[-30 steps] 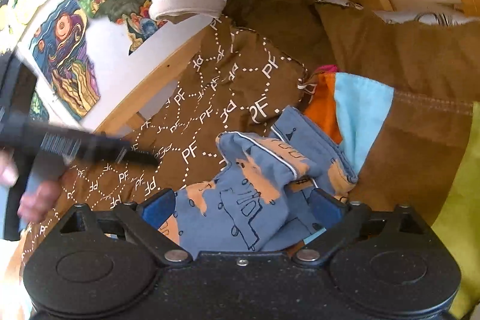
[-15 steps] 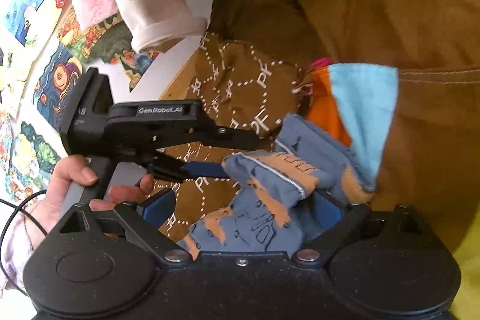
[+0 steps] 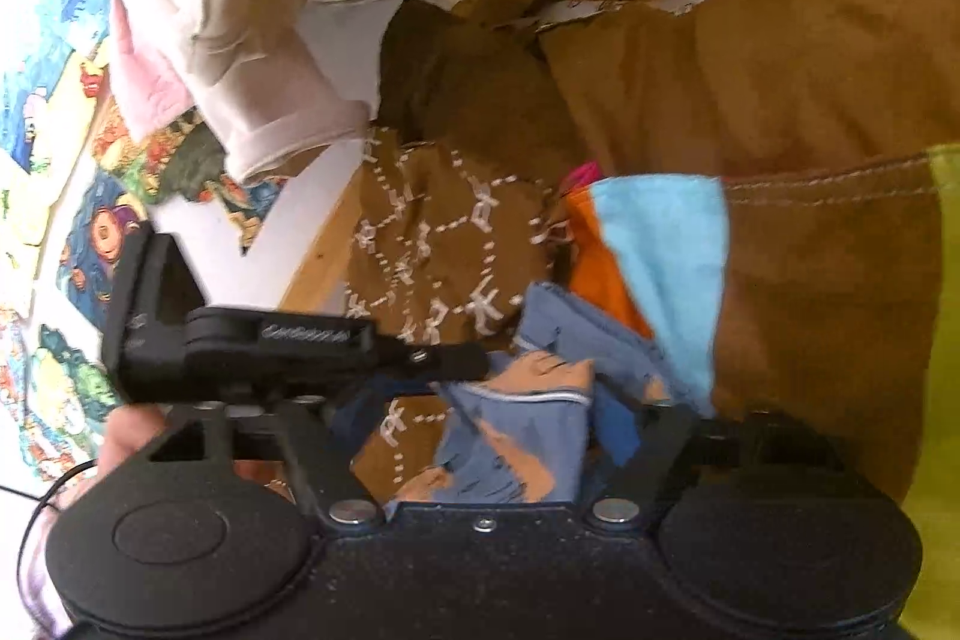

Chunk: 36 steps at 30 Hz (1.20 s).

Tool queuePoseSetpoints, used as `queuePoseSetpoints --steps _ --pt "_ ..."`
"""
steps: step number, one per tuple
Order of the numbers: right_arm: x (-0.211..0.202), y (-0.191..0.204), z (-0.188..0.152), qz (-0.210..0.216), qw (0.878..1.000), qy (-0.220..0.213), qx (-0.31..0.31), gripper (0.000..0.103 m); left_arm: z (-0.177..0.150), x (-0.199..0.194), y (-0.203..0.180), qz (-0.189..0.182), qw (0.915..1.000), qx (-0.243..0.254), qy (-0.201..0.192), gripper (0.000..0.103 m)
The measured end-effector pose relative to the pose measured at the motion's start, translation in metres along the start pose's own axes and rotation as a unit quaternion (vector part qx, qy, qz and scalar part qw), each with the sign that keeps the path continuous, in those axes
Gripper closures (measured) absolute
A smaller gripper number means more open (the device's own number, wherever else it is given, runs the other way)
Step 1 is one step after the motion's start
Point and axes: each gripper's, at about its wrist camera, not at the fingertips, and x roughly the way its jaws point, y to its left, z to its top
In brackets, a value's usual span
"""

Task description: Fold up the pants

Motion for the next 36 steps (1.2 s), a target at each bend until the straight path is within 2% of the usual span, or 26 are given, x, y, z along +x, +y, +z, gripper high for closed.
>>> queuePoseSetpoints --steps 1,2,3,6,10,12,14,16,17,18,19,20,22,24,26,28,30,31,33,34,35,36 --pt "0.0 -0.002 0.0 -0.012 1.0 -0.002 0.0 0.054 -0.001 -0.003 -0.001 -0.001 1.0 0.002 -0.007 0.081" --pt "0.001 -0.003 0.0 -0.024 1.0 -0.001 -0.001 0.072 -0.002 -0.006 -0.002 -0.003 0.9999 0.003 -0.014 0.081" --pt "0.001 -0.005 0.001 -0.035 0.999 -0.002 0.002 0.083 -0.003 -0.008 -0.003 -0.003 0.9998 0.007 -0.019 0.081" --pt "-0.003 -0.008 0.001 -0.039 0.999 -0.009 0.003 0.09 -0.006 -0.015 -0.006 0.007 0.9993 0.023 -0.028 0.081" --pt "-0.014 0.016 -0.008 -0.072 0.992 -0.036 -0.095 0.094 -0.011 -0.022 -0.005 -0.006 0.999 0.023 -0.039 0.081" --pt "-0.027 0.033 -0.019 -0.092 0.982 -0.056 -0.155 0.095 -0.012 -0.027 -0.011 -0.028 0.9971 0.043 -0.056 0.081" --pt "-0.038 0.051 -0.033 -0.111 0.965 -0.071 -0.226 0.095 -0.017 -0.033 -0.018 -0.041 0.9943 0.069 -0.07 0.081" --pt "-0.044 0.062 -0.047 -0.14 0.947 -0.08 -0.277 0.094 -0.018 -0.032 -0.026 -0.036 0.9924 0.094 -0.071 0.075" --pt "-0.042 0.062 -0.052 -0.156 0.944 -0.075 -0.281 0.091 -0.018 -0.027 -0.031 -0.022 0.9925 0.1 -0.066 0.064" --pt "-0.038 0.06 -0.057 -0.174 0.943 -0.06 -0.275 0.084 -0.016 -0.021 -0.035 -0.008 0.9931 0.1 -0.061 0.032" --pt "-0.031 0.054 -0.06 -0.192 0.945 -0.036 -0.263 0.082 -0.016 -0.018 -0.036 0.004 0.994 0.095 -0.053 0.018" --pt "-0.024 0.049 -0.062 -0.202 0.948 -0.012 -0.244 0.079 -0.017 -0.016 -0.035 0.011 0.995 0.085 -0.051 0.012" --pt "-0.016 0.038 -0.059 -0.197 0.96 0.011 -0.2 0.074 -0.02 -0.018 -0.031 0.005 0.9959 0.074 -0.052 0.013" --pt "-0.018 0.037 -0.053 -0.181 0.966 -0.004 -0.182 0.057 -0.02 -0.018 -0.027 0.002 0.9961 0.072 -0.051 0.013" --pt "-0.02 0.036 -0.048 -0.167 0.972 -0.026 -0.166 0.046 -0.02 -0.02 -0.025 0.004 0.9953 0.078 -0.057 0.016" --pt "-0.019 0.032 -0.046 -0.159 0.975 -0.029 -0.15 0.046 -0.018 -0.018 -0.023 -0.002 0.9953 0.077 -0.059 0.025" --pt "-0.017 0.03 -0.041 -0.159 0.977 -0.033 -0.141 0.051 -0.014 -0.015 -0.023 -0.016 0.9959 0.074 -0.05 0.043" --pt "-0.017 0.03 -0.04 -0.158 0.977 -0.033 -0.138 0.053 -0.012 -0.013 -0.023 -0.022 0.996 0.075 -0.043 0.047" --pt "-0.019 0.027 -0.038 -0.153 0.979 -0.035 -0.13 0.067 -0.01 -0.008 -0.027 -0.03 0.9957 0.083 -0.026 0.062" --pt "-0.02 0.026 -0.037 -0.154 0.979 -0.037 -0.126 0.07 -0.01 -0.004 -0.03 -0.03 0.9954 0.089 -0.02 0.066" --pt "-0.02 0.025 -0.037 -0.155 0.98 -0.038 -0.123 0.077 -0.01 -0.003 -0.033 -0.025 0.9951 0.094 -0.016 0.079" --pt "-0.02 0.024 -0.037 -0.157 0.98 -0.039 -0.12 0.085 -0.01 -0.003 -0.036 -0.017 0.9947 0.1 -0.015 0.083"
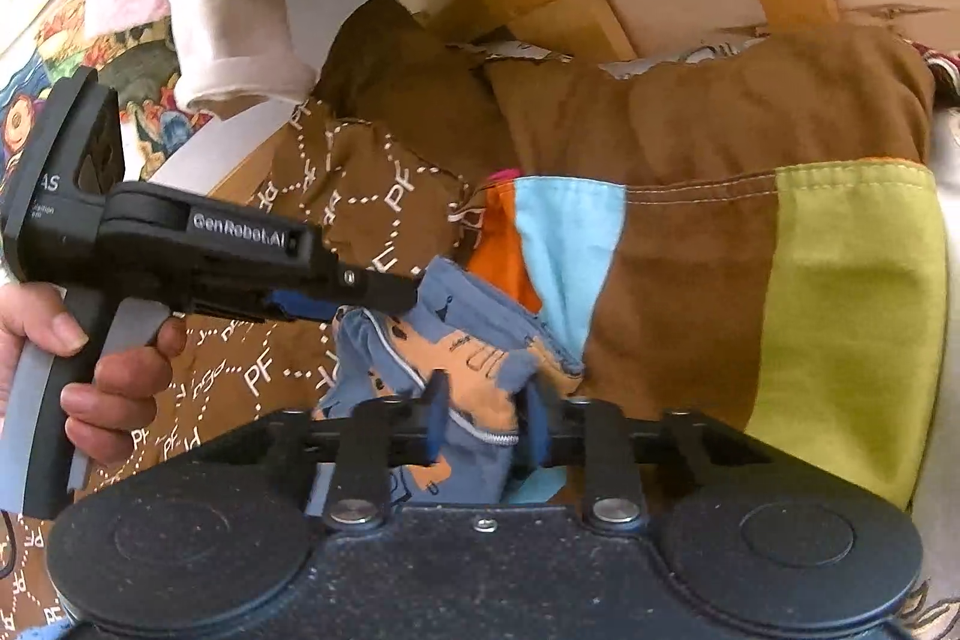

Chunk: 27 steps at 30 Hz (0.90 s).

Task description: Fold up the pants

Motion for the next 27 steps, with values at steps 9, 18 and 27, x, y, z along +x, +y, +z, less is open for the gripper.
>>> queuePoseSetpoints --steps 9,18,27 --pt "-0.021 0.011 -0.001 -0.026 0.996 -0.061 -0.055 0.097 0.002 -0.026 -0.01 -0.016 0.9956 0.022 -0.09 0.088" --pt "-0.006 0.014 -0.014 -0.087 0.99 -0.034 -0.11 0.094 -0.006 0.0 -0.01 0.085 0.9939 0.015 -0.069 0.011" --pt "-0.019 0.034 -0.012 -0.105 0.972 -0.113 -0.178 0.06 -0.05 -0.051 0.015 0.16 0.98 -0.029 -0.114 0.005"
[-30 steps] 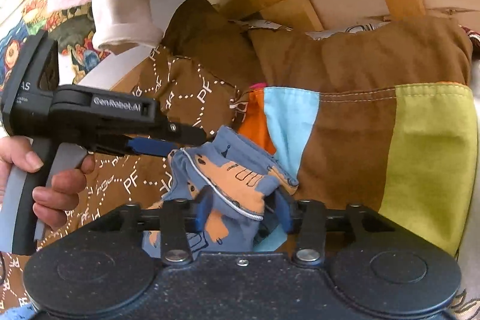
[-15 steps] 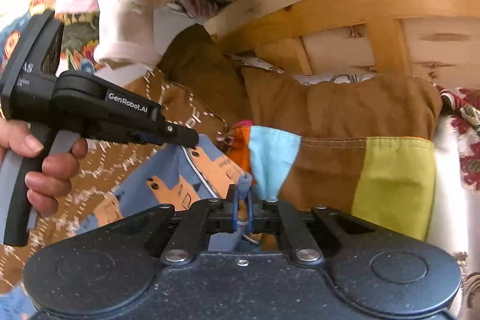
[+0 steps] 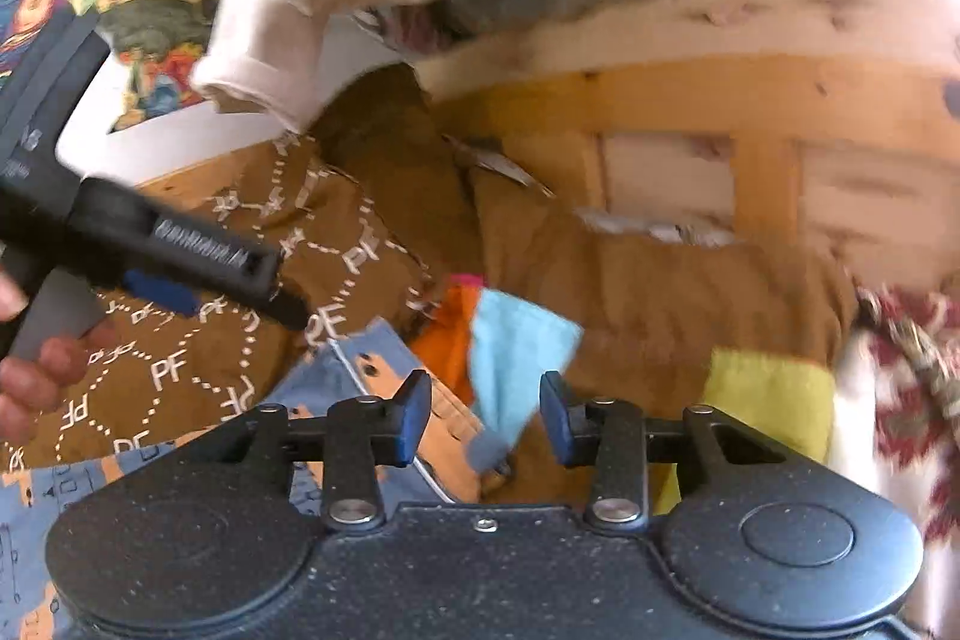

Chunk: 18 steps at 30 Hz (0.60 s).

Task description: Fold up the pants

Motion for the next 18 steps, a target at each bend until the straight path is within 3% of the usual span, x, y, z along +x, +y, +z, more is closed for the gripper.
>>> queuePoseSetpoints --steps 2,6,7,9,13,16,18 --pt "0.0 0.005 0.001 0.012 1.0 0.001 -0.012 0.058 -0.02 -0.013 0.013 0.03 0.9994 -0.014 0.004 0.005" --pt "0.013 0.009 -0.002 0.034 0.998 0.048 -0.023 0.04 -0.071 -0.039 0.038 0.089 0.9926 -0.082 -0.012 0.001" --pt "0.015 0.009 -0.004 0.032 0.997 0.056 -0.031 0.038 -0.088 -0.043 0.045 0.106 0.9888 -0.105 -0.004 0.001" --pt "0.019 0.011 -0.006 0.016 0.997 0.064 -0.049 0.027 -0.117 -0.047 0.056 0.132 0.9803 -0.145 0.026 0.001" --pt "0.024 0.013 -0.007 -0.027 0.995 0.062 -0.079 0.025 -0.181 -0.052 0.081 0.176 0.9615 -0.185 0.101 0.001" --pt "0.018 0.022 -0.007 -0.046 0.993 0.044 -0.103 0.014 -0.213 -0.077 0.102 0.178 0.9542 -0.222 0.095 0.0" --pt "0.009 0.031 -0.007 -0.047 0.991 0.01 -0.127 0.003 -0.222 -0.09 0.114 0.167 0.9525 -0.237 0.094 0.0"
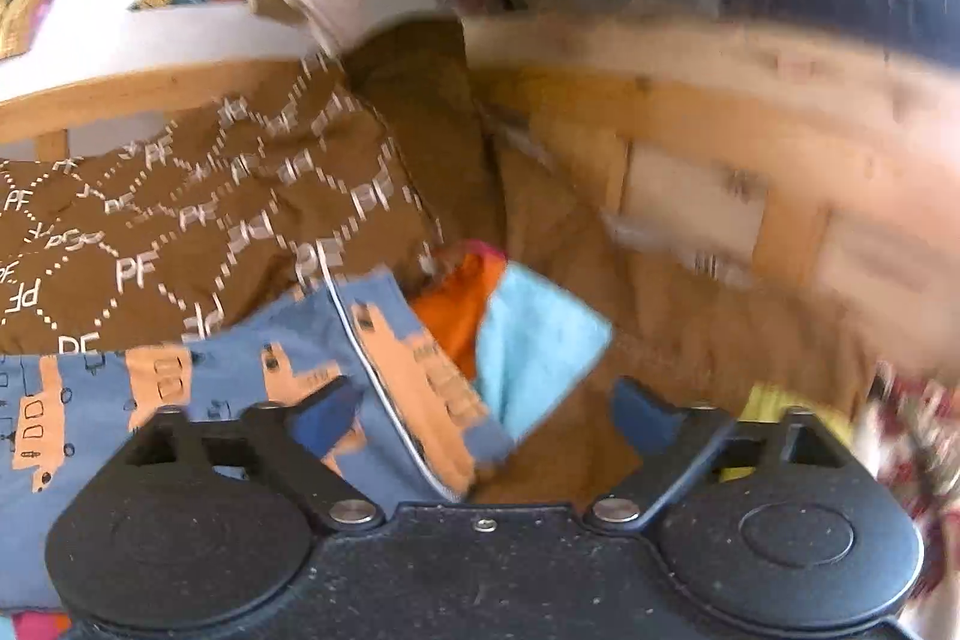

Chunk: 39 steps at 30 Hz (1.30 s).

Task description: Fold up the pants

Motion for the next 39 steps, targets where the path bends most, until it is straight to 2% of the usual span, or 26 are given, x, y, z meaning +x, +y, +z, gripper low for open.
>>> queuePoseSetpoints --steps 2,4,7,9,12,14,16,19,21,22,26,27,28,29,30,33,36,39 --pt "-0.008 0.008 0.003 0.02 0.999 -0.033 -0.022 0.001 0.006 -0.01 0.013 -0.002 1.0 -0.001 0.003 0.0" --pt "-0.01 0.016 0.007 0.064 0.996 -0.051 -0.039 0.001 0.015 -0.018 0.02 -0.003 0.9999 0.006 -0.012 0.0" --pt "-0.001 0.026 0.016 0.152 0.986 -0.044 -0.051 0.001 0.033 -0.03 0.033 -0.006 0.9987 0.012 -0.049 0.0" --pt "0.014 0.029 0.022 0.193 0.979 -0.032 -0.057 0.001 0.05 -0.031 0.038 0.005 0.9977 0.02 -0.065 0.0" --pt "0.046 0.034 0.027 0.187 0.981 0.0 -0.043 0.001 0.071 -0.021 0.047 0.02 0.9963 0.03 -0.078 0.0" --pt "0.071 0.026 0.026 0.158 0.987 0.039 -0.007 0.004 0.083 -0.008 0.052 0.029 0.996 0.042 -0.073 0.0" --pt "0.078 0.015 0.027 0.142 0.988 0.047 0.029 0.006 0.096 0.005 0.056 0.03 0.996 0.056 -0.064 0.003" --pt "0.052 0.023 0.028 0.154 0.987 -0.028 0.019 0.001 0.106 0.017 0.066 0.007 0.997 0.067 -0.038 0.015" --pt "0.037 0.042 0.027 0.209 0.976 -0.056 -0.017 0.001 0.113 0.024 0.072 -0.016 0.9978 0.062 -0.019 0.021" --pt "0.032 0.054 0.027 0.244 0.967 -0.059 -0.039 0.001 0.115 0.026 0.075 -0.024 0.9979 0.059 -0.013 0.024" --pt "0.019 0.103 0.023 0.35 0.931 -0.024 -0.105 0.001 0.122 0.033 0.082 -0.046 0.9973 0.054 0.019 0.055" --pt "0.017 0.112 0.022 0.371 0.921 -0.011 -0.117 0.001 0.123 0.037 0.083 -0.046 0.997 0.055 0.029 0.062" --pt "0.012 0.118 0.018 0.382 0.916 -0.001 -0.125 0.001 0.122 0.04 0.083 -0.045 0.9966 0.057 0.039 0.064" --pt "0.011 0.123 0.015 0.388 0.912 0.009 -0.131 0.001 0.121 0.042 0.081 -0.045 0.9961 0.061 0.044 0.073" --pt "0.009 0.125 0.011 0.392 0.91 0.019 -0.133 0.001 0.119 0.042 0.08 -0.048 0.9957 0.065 0.044 0.084" --pt "0.015 0.118 0.0 0.389 0.913 0.055 -0.112 0.001 0.116 0.039 0.07 -0.033 0.9955 0.084 0.026 0.096" --pt "0.03 0.11 -0.006 0.372 0.921 0.092 -0.073 0.001 0.113 0.029 0.06 -0.003 0.9946 0.103 -0.014 0.098" --pt "0.037 0.104 -0.006 0.366 0.924 0.099 -0.053 0.001 0.11 0.019 0.053 0.012 0.9937 0.103 -0.043 0.098"
